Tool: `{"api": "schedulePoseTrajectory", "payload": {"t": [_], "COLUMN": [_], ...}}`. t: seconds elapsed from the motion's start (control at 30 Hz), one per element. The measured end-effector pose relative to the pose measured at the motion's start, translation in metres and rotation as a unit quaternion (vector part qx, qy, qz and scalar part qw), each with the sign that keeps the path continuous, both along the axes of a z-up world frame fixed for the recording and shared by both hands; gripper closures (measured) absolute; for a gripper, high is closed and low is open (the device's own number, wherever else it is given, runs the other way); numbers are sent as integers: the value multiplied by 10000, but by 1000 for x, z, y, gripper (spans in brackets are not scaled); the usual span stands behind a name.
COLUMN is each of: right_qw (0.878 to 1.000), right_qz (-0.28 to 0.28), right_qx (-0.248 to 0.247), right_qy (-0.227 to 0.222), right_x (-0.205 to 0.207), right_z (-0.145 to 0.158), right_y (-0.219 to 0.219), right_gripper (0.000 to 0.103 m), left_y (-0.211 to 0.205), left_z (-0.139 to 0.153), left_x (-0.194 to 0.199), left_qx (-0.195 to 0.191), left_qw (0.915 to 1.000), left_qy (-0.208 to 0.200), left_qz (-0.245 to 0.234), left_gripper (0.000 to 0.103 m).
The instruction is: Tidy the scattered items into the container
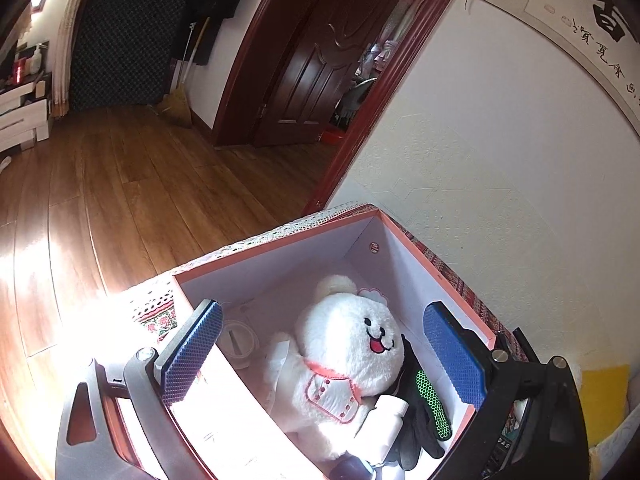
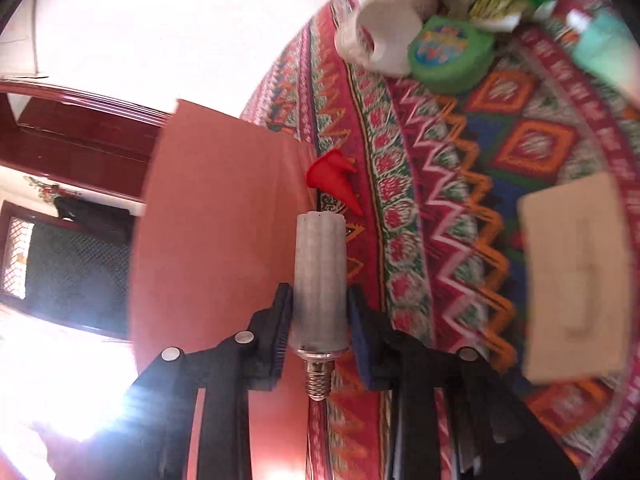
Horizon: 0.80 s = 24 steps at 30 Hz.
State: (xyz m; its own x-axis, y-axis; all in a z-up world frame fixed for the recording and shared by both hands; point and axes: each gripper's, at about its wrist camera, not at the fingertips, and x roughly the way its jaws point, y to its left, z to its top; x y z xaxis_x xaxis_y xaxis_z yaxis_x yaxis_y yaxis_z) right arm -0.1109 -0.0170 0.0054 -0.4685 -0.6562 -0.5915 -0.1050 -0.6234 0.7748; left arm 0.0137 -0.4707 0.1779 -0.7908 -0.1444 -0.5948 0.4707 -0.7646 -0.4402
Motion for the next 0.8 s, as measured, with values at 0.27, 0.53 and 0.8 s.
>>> {"api": "schedulePoseTrajectory", "payload": {"t": [0.27, 0.53, 0.8], "right_qw": [9877, 9604, 9502], "right_qz": [261, 1190, 1222], "right_qx": [139, 302, 557], "right_qy": [1537, 2499, 2812], "right_x": [62, 47, 50], "right_z": [121, 208, 216], "right_y": [17, -99, -135], "right_gripper": [77, 76, 71], "left_y": [2, -9, -27], "left_z": [-2, -3, -9], "left_x": [2, 4, 8], "left_qx": [142, 237, 332], "left_qw": [9999, 9997, 9989], "left_qy": [-19, -24, -67], "left_qz": [-16, 69, 321], "left_gripper": [2, 2, 2]}}
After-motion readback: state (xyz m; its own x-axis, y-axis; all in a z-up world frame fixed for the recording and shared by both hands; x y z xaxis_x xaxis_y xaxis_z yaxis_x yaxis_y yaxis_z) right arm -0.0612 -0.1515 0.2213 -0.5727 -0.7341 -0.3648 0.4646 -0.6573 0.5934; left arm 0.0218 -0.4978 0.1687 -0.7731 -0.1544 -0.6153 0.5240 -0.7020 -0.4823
